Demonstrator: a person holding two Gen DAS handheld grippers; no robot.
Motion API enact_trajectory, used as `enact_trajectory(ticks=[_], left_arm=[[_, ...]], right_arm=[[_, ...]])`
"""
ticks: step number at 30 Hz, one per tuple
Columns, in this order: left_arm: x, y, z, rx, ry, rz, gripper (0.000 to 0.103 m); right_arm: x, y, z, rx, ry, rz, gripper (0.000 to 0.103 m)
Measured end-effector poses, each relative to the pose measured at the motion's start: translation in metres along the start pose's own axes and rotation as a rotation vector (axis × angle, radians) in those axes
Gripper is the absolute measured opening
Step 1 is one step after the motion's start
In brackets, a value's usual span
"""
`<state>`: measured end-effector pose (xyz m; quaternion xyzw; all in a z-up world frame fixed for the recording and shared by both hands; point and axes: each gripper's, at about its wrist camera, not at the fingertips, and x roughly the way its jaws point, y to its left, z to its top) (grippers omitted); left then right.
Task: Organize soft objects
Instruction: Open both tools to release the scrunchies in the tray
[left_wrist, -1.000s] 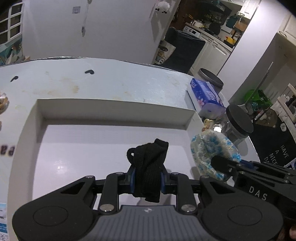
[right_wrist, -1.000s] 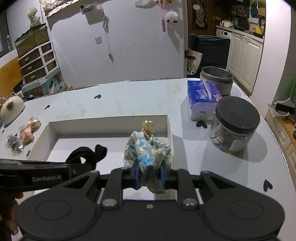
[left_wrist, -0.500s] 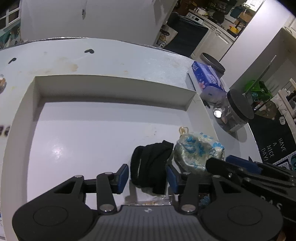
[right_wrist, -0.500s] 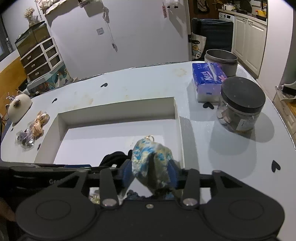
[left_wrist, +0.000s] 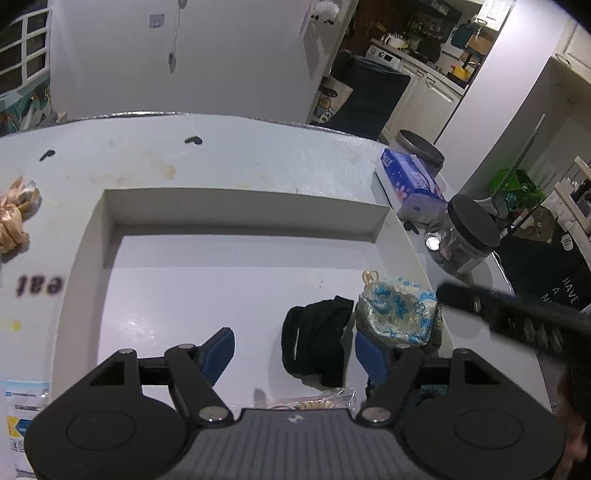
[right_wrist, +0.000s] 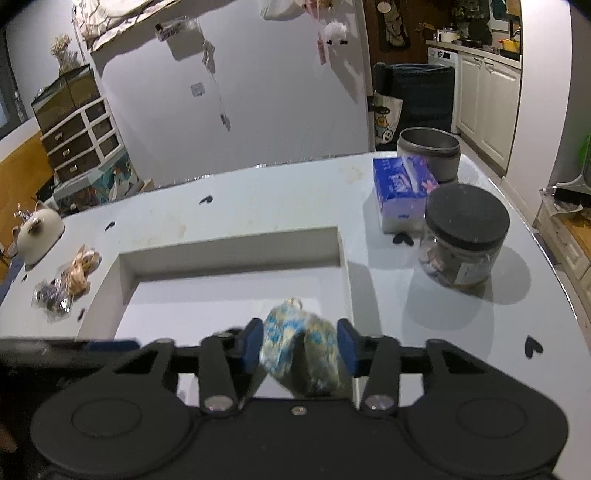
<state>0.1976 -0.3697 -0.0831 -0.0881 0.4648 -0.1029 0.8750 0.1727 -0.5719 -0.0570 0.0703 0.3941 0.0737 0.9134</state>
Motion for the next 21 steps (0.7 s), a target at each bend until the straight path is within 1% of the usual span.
enact_trajectory(ticks=[1,3,4,5,7,10,15,19,21], left_arm=[[-0.003,0.000,0.000,0.002,-0.006,0.002,0.073],[-0.007,0.001,-0.001,0.006,-0.014,0.005,0.073],[-0.009,0.001,-0.001,0.008,-0.017,0.007,0.073],[-0.010,0.002,-0.002,0.009,-0.018,0.008,0.073],[-0.013,0.003,-0.003,0.011,-0.020,0.010,0.073],[-0.016,0.005,-0.003,0.012,-0.025,0.018,0.073],[-0.020,0.009,-0.004,0.005,-0.031,0.024,0.073],[-0.021,0.006,-0.004,0.015,-0.035,0.020,0.073],[-0.022,0.005,-0.005,0.021,-0.036,0.016,0.073]], right_arm=[[0.004,-0.002,0.005,0.014,-0.008,0.005,0.020],[0.014,-0.005,0.013,0.044,-0.004,0.023,0.012],[0.021,-0.005,0.015,0.046,0.010,0.033,0.007],[0.028,-0.003,0.015,0.038,0.035,0.031,0.005],[0.039,0.000,0.012,0.009,0.079,0.025,0.005],[0.046,0.006,0.001,-0.035,0.099,0.014,0.005],[0.049,0.006,-0.007,-0.032,0.095,0.015,0.005],[0.045,0.012,-0.015,-0.058,0.097,0.013,0.005],[0.043,0.012,-0.017,-0.050,0.089,0.015,0.005]])
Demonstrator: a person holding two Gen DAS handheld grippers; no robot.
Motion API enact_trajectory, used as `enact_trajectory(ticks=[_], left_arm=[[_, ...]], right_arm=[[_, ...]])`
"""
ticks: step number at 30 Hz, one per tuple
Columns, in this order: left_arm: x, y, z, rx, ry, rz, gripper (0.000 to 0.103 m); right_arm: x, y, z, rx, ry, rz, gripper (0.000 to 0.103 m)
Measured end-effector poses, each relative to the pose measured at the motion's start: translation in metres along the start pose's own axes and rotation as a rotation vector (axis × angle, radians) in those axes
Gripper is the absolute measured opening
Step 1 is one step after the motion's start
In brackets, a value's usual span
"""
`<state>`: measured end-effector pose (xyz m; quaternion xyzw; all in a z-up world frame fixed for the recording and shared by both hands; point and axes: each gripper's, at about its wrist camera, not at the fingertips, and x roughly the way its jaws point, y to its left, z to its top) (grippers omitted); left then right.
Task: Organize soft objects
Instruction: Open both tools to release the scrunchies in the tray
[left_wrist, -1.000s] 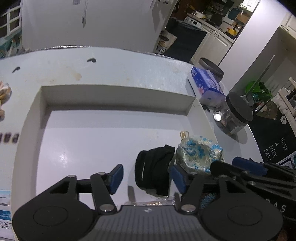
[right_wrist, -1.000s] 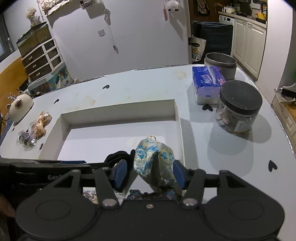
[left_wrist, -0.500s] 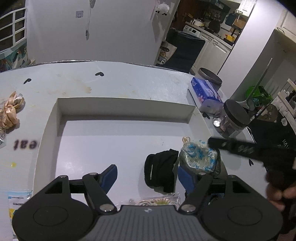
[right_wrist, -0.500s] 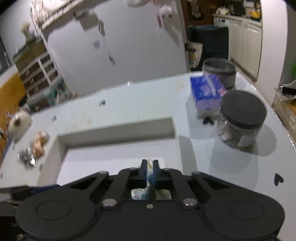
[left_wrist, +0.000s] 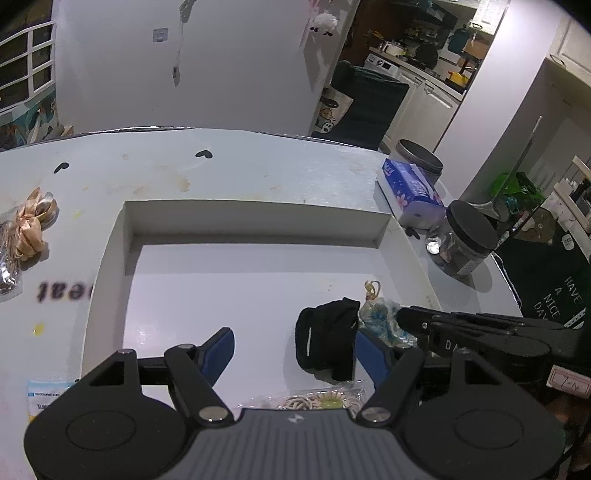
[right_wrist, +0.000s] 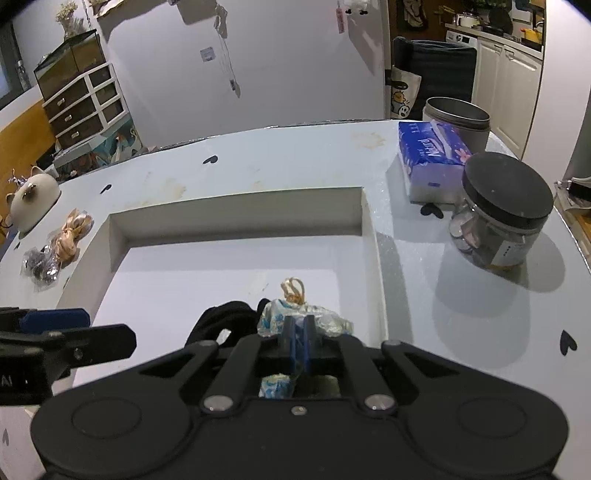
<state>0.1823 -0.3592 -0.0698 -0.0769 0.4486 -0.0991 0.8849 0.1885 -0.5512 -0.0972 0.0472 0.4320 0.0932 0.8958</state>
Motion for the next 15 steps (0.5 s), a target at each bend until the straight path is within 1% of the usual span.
enact_trajectory(ticks=[2,4,9,15], left_arm=[[-0.001,-0.001,0.000,0.007,-0.003,-0.003,0.073],[-0.004,-0.002,0.000,0.017,-0.009,-0.008,0.073],[-0.011,-0.005,0.000,0.037,-0.024,-0.014,0.073],[-0.021,-0.006,-0.002,0.048,-0.042,-0.019,0.073]], right_arm=[[-0.005,-0.003,0.000,0.026,-0.023,0.027,0.009],[-0.015,-0.005,0.000,0.041,-0.055,0.047,0.023],[-0.041,-0.006,0.001,0.077,-0.108,0.042,0.023],[-0.068,-0.005,-0.004,0.077,-0.151,0.017,0.025]])
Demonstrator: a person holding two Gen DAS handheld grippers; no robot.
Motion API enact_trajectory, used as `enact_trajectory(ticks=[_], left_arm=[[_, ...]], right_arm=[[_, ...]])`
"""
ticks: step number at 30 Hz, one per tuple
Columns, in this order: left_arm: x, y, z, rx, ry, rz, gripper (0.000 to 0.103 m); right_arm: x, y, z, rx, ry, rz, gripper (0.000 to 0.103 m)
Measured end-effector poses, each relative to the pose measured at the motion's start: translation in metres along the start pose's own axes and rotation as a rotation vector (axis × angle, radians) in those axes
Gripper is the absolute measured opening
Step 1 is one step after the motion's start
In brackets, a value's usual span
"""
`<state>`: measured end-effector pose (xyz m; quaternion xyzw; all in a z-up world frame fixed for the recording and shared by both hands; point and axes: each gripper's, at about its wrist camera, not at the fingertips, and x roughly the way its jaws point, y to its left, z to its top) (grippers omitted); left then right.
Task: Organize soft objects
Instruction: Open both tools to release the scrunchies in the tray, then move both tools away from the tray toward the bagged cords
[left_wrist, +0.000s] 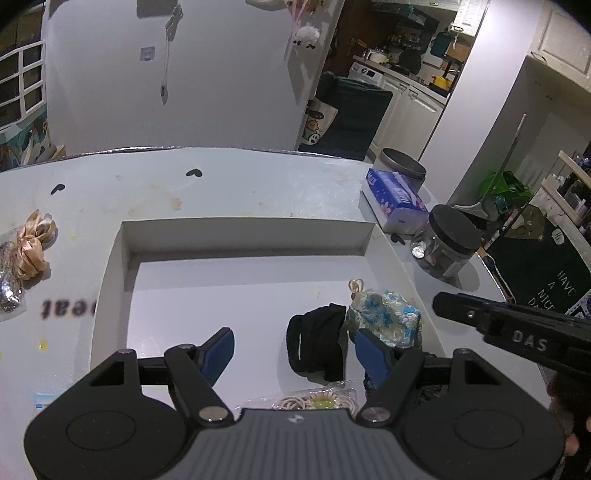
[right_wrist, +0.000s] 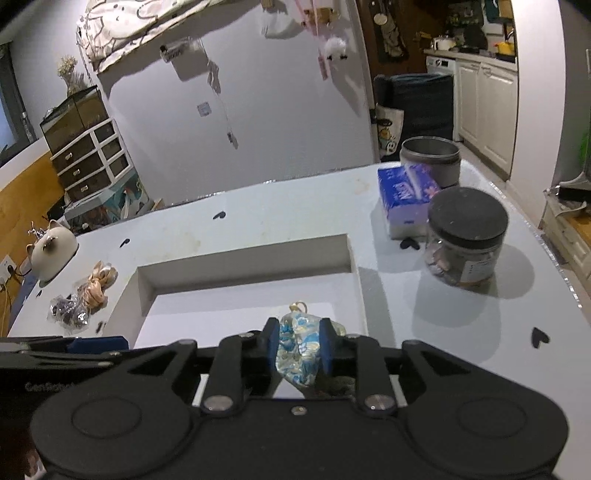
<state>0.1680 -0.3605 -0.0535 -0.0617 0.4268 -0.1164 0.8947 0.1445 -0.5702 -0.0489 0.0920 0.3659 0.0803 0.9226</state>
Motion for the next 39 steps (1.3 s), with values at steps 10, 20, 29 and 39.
enact_trajectory(ticks=[10,20,29,39], left_arm=[[-0.023,-0.002,-0.004,0.029,-0.060,0.006,0.073],[-0.052,0.006,-0.016,0.047,-0.118,0.047,0.097],[-0.064,0.018,-0.032,0.046,-0.140,0.072,0.103],[-0.076,0.033,-0.044,0.022,-0.182,0.084,0.103]], right_arm=[[-0.036,0.008,-0.009,-0.056,-0.089,-0.047,0.047],[-0.060,0.014,-0.024,-0.096,-0.123,-0.109,0.079],[-0.074,0.017,-0.037,-0.094,-0.182,-0.150,0.101],[-0.079,0.030,-0.046,-0.123,-0.192,-0.178,0.103]])
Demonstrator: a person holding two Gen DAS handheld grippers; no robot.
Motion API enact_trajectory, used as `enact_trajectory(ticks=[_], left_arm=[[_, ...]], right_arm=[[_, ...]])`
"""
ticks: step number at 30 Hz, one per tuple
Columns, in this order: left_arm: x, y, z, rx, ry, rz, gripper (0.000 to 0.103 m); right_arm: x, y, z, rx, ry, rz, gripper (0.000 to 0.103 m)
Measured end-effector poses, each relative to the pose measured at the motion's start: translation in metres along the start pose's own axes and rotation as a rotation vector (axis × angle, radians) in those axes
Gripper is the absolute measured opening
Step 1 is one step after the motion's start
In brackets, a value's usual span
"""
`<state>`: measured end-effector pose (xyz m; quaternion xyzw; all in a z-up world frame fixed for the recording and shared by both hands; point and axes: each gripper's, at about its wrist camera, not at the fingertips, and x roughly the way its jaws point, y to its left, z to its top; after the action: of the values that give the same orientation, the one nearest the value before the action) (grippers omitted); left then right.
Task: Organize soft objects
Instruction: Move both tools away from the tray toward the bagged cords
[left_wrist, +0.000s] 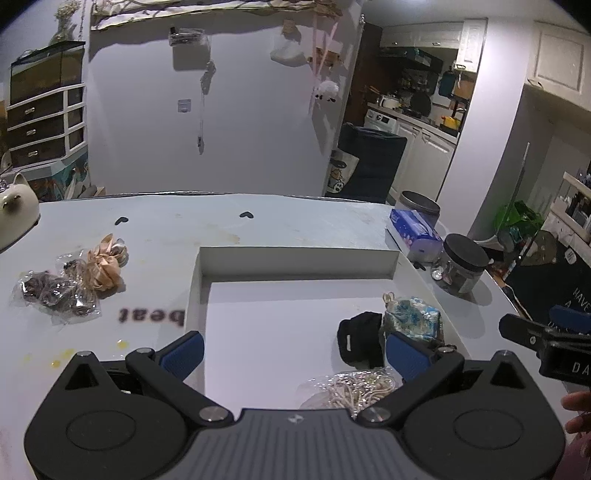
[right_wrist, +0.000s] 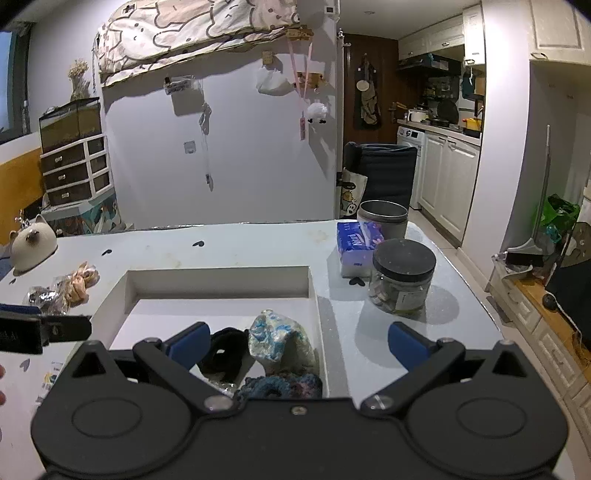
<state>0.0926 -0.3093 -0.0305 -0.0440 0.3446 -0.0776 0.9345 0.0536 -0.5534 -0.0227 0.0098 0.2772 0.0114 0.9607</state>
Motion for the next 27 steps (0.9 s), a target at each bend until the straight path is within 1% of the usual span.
enact_trajectory(ticks=[6,12,17,27], left_arm=[[-0.007,0.019,0.000,-0.008,-0.016,0.009,0.103],[-0.012,0.052,0.005,-0.020,-0.030,0.025,0.103],[-0.016,0.086,0.014,-0.021,-0.043,0.041,0.103],[-0.019,0.167,0.031,-0.025,-0.064,0.088,0.103]], right_arm=[[0.001,0.016,0.001,-0.004,-0.003,-0.006,0.103],[0.006,0.045,0.006,-0.008,-0.001,-0.003,0.103],[0.013,0.077,0.012,-0.009,-0.002,0.005,0.103],[0.031,0.147,0.022,-0.023,0.000,0.025,0.103]])
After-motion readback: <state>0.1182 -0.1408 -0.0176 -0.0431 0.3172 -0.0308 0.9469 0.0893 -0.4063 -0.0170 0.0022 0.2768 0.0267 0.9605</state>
